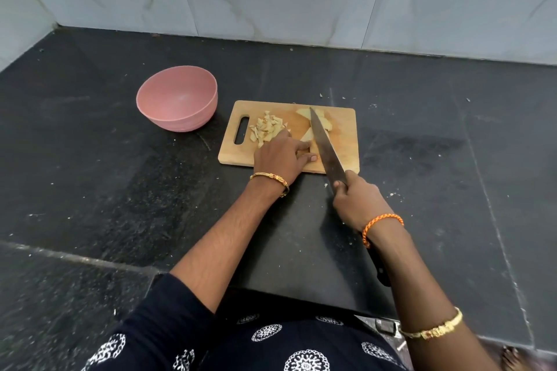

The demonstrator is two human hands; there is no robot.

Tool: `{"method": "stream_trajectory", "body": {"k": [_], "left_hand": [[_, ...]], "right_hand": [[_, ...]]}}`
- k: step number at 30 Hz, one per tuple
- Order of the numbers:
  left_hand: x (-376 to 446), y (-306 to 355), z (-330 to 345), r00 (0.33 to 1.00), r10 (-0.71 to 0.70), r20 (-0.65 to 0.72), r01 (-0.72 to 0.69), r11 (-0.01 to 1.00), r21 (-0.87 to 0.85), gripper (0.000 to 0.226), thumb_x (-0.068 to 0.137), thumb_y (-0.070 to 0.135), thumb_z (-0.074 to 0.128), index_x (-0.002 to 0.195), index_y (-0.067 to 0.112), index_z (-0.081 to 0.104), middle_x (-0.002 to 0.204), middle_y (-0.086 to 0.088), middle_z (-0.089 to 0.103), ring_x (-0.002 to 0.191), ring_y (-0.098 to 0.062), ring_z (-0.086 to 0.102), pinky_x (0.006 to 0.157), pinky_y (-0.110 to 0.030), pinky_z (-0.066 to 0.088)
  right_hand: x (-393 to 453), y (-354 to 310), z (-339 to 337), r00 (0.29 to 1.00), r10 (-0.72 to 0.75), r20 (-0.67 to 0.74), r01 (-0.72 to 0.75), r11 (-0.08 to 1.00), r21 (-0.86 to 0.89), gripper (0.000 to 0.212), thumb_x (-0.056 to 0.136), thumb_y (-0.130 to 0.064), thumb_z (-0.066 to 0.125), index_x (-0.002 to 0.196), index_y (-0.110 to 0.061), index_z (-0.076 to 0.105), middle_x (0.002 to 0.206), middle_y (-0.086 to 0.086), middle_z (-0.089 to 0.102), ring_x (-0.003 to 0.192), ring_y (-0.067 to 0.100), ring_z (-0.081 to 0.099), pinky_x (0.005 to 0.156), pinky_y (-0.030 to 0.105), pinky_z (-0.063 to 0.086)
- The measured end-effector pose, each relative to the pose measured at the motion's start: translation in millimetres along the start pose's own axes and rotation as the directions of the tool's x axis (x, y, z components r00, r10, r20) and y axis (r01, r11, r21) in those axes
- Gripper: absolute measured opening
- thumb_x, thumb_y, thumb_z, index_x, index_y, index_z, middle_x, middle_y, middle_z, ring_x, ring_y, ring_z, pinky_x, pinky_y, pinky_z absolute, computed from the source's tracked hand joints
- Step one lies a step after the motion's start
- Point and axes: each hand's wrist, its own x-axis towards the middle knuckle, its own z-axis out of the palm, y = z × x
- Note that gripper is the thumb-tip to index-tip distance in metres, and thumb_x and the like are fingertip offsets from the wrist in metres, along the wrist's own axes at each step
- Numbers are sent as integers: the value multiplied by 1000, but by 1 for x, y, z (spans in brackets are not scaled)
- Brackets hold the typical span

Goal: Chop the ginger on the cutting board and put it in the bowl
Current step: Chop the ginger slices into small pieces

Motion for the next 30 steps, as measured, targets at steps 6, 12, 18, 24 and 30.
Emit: {"method": "stream_trajectory", "body": {"k": [6, 12, 18, 24, 30], "left_hand": [[3, 0, -3, 1000, 20, 14, -20, 1000, -9, 37, 83, 49, 61, 116, 33, 63, 96, 3, 50, 95, -20, 55, 70, -30, 39], [7, 3, -6, 996, 68, 52, -71, 996, 47, 32, 86, 45, 58, 114, 30, 65, 94, 2, 51, 92, -20, 55, 69, -30, 40], [10, 4, -6, 993, 103, 64, -109, 990, 94, 29, 88, 43, 57, 107, 25, 69, 97, -1, 54, 90, -21, 55, 69, -30, 41], [12, 3, -5, 991, 123, 49, -127, 988, 89, 28, 88, 42, 57, 106, 24, 69, 90, 2, 49, 87, -19, 54, 66, -30, 37], [18, 1, -4, 979, 182, 95, -192, 976, 104, 25, 91, 34, 55, 103, 19, 70, 96, -3, 57, 89, -23, 57, 66, -30, 42]], "right_hand": [[0, -2, 0, 1000, 5, -19, -5, 1000, 1, 22, 100, -26, 35, 109, -10, 47, 109, 20, 56, 93, 34, 58, 84, 43, 51], [2, -2, -5, 999, -3, 32, 3, 1000, -9, 25, 100, -27, 34, 115, -10, 46, 106, 17, 54, 85, 30, 57, 79, 42, 53], [4, -3, -6, 999, -26, 38, 26, 1000, 1, 22, 100, -27, 35, 113, -12, 46, 101, 14, 53, 77, 26, 55, 70, 35, 48], [7, -10, 1, 1000, 10, -14, -10, 998, -55, 22, 100, -24, 34, 110, -8, 45, 109, 21, 54, 84, 30, 48, 75, 32, 40], [13, -26, 1, 999, 47, 2, -47, 995, -84, 25, 99, -23, 36, 118, -7, 43, 104, 16, 49, 85, 28, 48, 76, 34, 43]]}}
